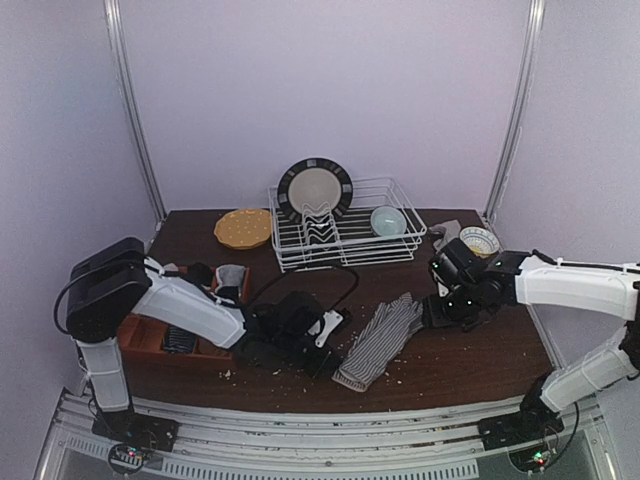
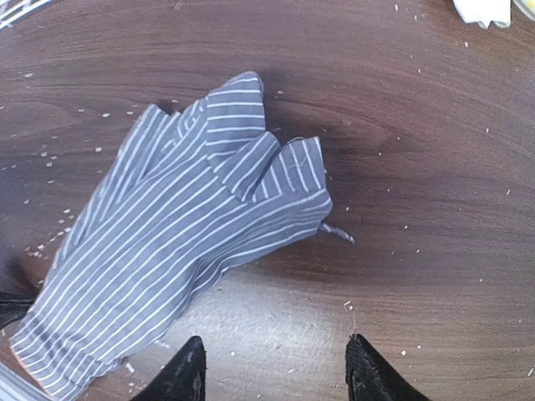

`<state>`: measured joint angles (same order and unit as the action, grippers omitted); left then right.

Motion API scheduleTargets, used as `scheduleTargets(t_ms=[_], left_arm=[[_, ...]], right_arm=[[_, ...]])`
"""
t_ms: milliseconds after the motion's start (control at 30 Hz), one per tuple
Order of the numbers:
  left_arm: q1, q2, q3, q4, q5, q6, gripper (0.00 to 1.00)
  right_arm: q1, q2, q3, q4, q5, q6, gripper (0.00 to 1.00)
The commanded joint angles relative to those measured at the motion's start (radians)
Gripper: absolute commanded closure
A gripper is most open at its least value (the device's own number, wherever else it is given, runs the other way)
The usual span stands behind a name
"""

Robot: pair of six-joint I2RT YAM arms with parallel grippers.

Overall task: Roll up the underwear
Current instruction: Rotate the underwear at the center of the board.

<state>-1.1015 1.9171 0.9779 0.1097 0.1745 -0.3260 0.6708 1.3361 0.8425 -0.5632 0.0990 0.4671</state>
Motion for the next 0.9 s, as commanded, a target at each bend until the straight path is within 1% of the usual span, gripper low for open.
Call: scheduleTargets(t_ms=[0, 100, 167, 233, 333, 500, 600, 667, 733, 867], left_arm=[[-0.023, -0.057, -0.067, -0.01, -0.057, -0.028, 1.0], [-0.023, -0.08, -0.083, -0.015, -0.073, -0.025, 1.0], [-0.025, -0.077, -0.07, -0.026, -0.057, -0.014, 1.0], [-0.04, -0.072, -0.061, -0.03, -0.051, -0.009, 1.0], [-0.071, -0.057, -0.046, -0.038, -0.06, -0.008, 1.0], [-0.116, -0.023, -0.017, -0.047, -0.059, 0.011, 1.0], [-0.138, -0.013, -0.001, -0.059, -0.065, 0.016, 1.0], [-0.144, -0.026, -0.01, -0.061, -0.089, 0.006, 1.0], [-0.144, -0.061, -0.036, -0.075, -0.131, -0.008, 1.0], [-0.144, -0.171, -0.101, -0.123, -0.214, -0.024, 0.99]], right_arm=[[0.013, -0.02, -0.054, 0.004, -0.016, 0.066, 0.52], [0.006, 0.045, -0.055, 0.067, 0.031, 0.09, 0.66], [-0.009, 0.115, -0.035, 0.099, 0.039, 0.091, 0.72], [-0.018, 0.186, -0.008, 0.122, 0.043, 0.081, 0.75], [-0.035, 0.278, 0.03, 0.143, 0.045, 0.069, 0.77], [-0.069, 0.359, 0.075, 0.177, 0.046, 0.046, 0.77], [-0.077, 0.385, 0.106, 0.202, 0.04, 0.017, 0.72], [-0.08, 0.389, 0.131, 0.179, 0.039, 0.006, 0.68], [-0.077, 0.338, 0.138, 0.138, 0.052, 0.005, 0.62], [-0.023, 0.153, 0.089, 0.085, 0.065, -0.001, 0.56]])
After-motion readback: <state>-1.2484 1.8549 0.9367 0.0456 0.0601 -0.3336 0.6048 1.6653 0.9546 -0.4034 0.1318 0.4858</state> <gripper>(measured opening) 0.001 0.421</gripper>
